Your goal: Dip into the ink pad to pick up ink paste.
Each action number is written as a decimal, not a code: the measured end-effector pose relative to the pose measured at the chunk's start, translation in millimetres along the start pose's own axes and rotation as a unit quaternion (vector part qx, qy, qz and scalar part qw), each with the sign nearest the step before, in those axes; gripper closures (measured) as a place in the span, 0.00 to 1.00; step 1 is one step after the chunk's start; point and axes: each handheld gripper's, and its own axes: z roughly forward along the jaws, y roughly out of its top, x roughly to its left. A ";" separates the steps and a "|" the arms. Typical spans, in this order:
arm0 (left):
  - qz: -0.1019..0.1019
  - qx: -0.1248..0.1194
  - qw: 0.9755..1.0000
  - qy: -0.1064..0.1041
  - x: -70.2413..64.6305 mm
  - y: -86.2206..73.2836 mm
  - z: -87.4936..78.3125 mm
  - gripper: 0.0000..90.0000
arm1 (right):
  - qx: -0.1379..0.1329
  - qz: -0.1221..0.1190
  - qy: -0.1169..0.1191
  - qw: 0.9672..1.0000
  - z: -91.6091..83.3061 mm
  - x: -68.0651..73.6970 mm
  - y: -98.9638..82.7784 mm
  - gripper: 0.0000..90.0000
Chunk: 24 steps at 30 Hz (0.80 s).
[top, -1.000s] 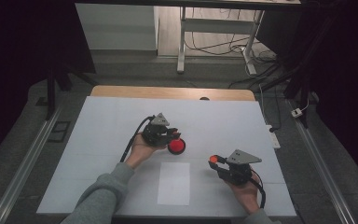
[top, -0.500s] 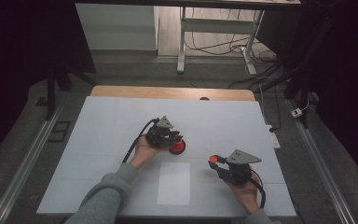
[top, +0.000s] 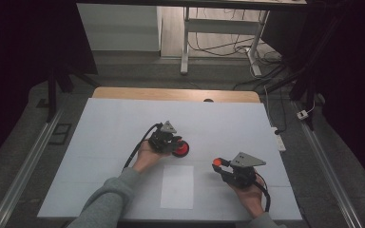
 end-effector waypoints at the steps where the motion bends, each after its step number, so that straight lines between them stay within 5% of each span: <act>1: 0.002 0.001 1.000 0.001 0.0 -0.1 0.1 0.81 | 0.000 0.000 0.000 1.000 0.0 0.0 0.0 0.72; 14: -0.004 0.004 1.000 0.001 0.9 -3.8 4.1 0.81 | -0.001 0.001 0.000 1.000 0.0 -0.1 -0.2 0.72; 24: 0.010 0.014 1.000 0.017 -4.2 -3.4 5.2 0.81 | -0.002 0.003 0.001 1.000 0.6 1.6 0.0 0.72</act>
